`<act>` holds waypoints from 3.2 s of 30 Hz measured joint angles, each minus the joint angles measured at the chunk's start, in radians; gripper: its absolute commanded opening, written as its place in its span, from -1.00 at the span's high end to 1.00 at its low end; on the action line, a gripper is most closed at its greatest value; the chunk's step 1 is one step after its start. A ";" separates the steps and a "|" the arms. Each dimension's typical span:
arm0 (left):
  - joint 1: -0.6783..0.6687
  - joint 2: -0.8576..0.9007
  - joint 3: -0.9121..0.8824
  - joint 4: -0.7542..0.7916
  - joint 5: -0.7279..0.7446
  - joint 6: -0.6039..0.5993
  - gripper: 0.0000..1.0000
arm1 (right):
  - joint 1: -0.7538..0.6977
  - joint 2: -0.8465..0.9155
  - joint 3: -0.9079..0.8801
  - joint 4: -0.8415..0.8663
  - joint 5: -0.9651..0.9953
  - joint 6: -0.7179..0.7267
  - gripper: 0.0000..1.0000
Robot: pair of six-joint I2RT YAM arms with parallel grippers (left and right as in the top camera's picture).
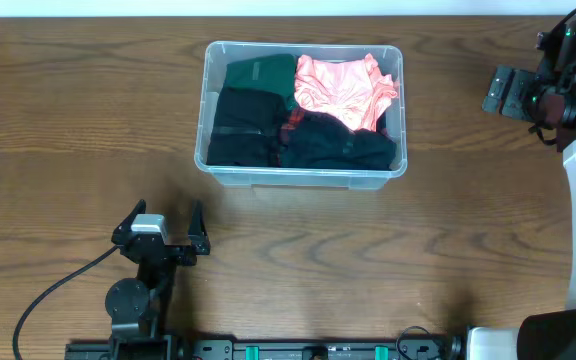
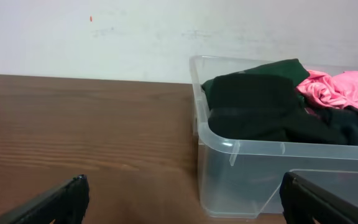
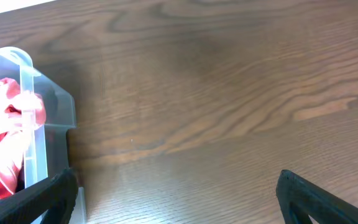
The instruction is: Pack container
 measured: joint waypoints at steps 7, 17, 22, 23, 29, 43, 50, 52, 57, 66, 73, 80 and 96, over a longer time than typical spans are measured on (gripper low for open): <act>0.000 0.000 0.000 0.000 -0.002 0.000 -0.96 | 0.000 0.000 0.000 0.000 0.000 0.000 -0.98; 0.000 0.000 0.000 0.000 -0.002 0.000 -0.96 | 0.066 -0.037 -0.005 0.000 0.011 0.000 -0.99; 0.000 0.000 0.000 0.000 -0.003 0.000 -0.96 | 0.212 -0.188 -0.021 0.003 0.006 0.000 -0.99; 0.000 0.000 0.000 -0.001 -0.002 0.000 -0.96 | 0.243 -0.232 -0.031 0.014 0.006 0.000 -0.98; 0.000 0.000 0.001 -0.002 -0.003 0.000 -0.96 | 0.278 -0.527 -0.284 0.327 -0.027 -0.025 -0.98; 0.000 0.000 0.002 -0.003 -0.006 0.012 -0.96 | 0.278 -1.172 -1.173 0.871 -0.244 -0.137 -0.98; 0.000 0.000 0.002 -0.003 -0.006 0.014 -0.96 | 0.269 -1.379 -1.381 0.875 -0.262 -0.139 -0.99; 0.000 0.000 0.002 -0.003 -0.006 0.014 -0.96 | 0.262 -1.401 -1.421 0.876 -0.263 -0.139 -0.98; 0.000 0.000 0.002 -0.003 -0.006 0.014 -0.96 | 0.259 -1.431 -1.499 0.876 -0.258 -0.139 -0.98; 0.000 0.000 0.002 -0.003 -0.006 0.014 -0.96 | 0.258 -1.486 -1.548 0.861 -0.207 -0.140 -0.99; 0.000 0.000 0.002 -0.003 -0.006 0.014 -0.96 | 0.254 -1.533 -1.548 0.862 -0.183 -0.146 -0.98; 0.000 0.000 0.002 -0.003 -0.006 0.014 -0.96 | 0.254 -1.533 -1.548 0.861 -0.179 -0.146 -0.99; 0.000 0.000 0.002 -0.003 -0.006 0.014 -0.96 | 0.254 -1.533 -1.548 0.861 -0.175 -0.146 -0.99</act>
